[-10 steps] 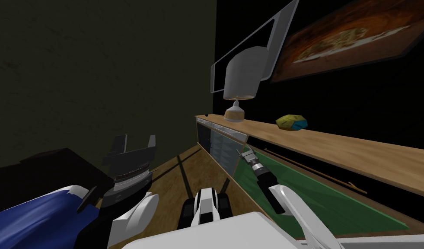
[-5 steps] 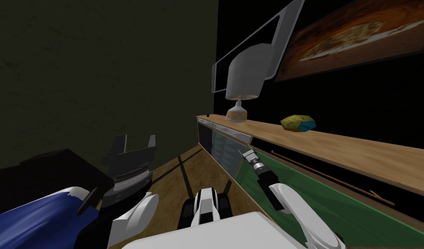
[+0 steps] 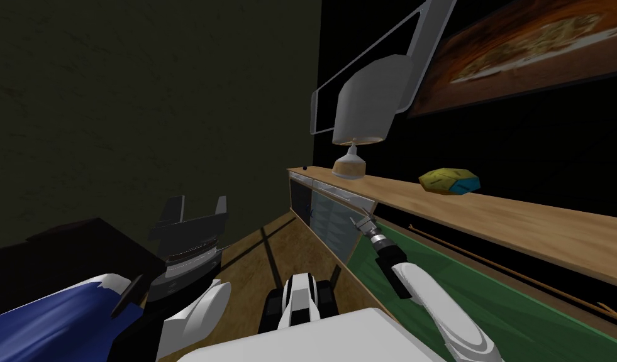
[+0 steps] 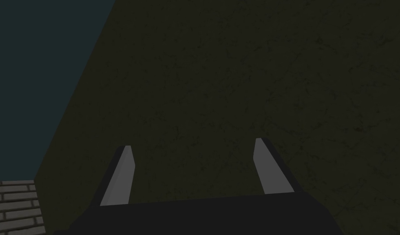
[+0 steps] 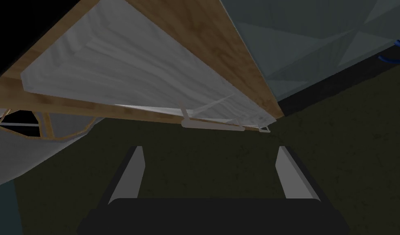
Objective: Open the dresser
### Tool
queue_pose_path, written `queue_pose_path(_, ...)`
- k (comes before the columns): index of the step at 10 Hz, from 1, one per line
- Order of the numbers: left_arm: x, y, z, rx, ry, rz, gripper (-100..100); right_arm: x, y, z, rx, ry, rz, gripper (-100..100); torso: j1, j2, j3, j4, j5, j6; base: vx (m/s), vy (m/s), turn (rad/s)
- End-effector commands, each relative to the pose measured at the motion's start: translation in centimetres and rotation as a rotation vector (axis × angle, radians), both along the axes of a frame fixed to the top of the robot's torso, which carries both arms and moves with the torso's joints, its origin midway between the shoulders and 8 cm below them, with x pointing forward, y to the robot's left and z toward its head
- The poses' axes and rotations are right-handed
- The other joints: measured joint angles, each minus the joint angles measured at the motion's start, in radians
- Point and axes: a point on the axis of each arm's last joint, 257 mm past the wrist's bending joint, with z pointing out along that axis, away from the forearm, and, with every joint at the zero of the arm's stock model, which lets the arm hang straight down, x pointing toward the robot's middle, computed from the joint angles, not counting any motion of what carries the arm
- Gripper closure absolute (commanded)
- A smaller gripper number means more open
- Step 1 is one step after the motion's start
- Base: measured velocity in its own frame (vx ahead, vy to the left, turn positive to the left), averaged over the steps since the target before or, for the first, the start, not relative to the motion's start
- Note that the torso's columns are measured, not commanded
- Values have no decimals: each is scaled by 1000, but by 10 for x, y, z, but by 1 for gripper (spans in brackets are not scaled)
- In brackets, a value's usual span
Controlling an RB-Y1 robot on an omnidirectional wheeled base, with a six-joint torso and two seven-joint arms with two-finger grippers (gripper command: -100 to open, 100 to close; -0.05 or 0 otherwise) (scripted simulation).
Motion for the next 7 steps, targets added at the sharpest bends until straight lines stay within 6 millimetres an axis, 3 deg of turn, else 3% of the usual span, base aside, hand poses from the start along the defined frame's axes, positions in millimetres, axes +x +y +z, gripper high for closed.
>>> queue_pose_path(1, 0, 0, 0, 0, 0, 0, 0, 2, -15, 2, -157, 13, -31, -100, 0, 0, 0, 0, 0, 0, 76, 42, 31)
queue_pose_path(7, 0, 0, 0, 0, 0, 0, 0, 6, -37, 11, -402, 21, -76, -100, 0, -1, -1, 0, 0, 0, 42, 35, 16)
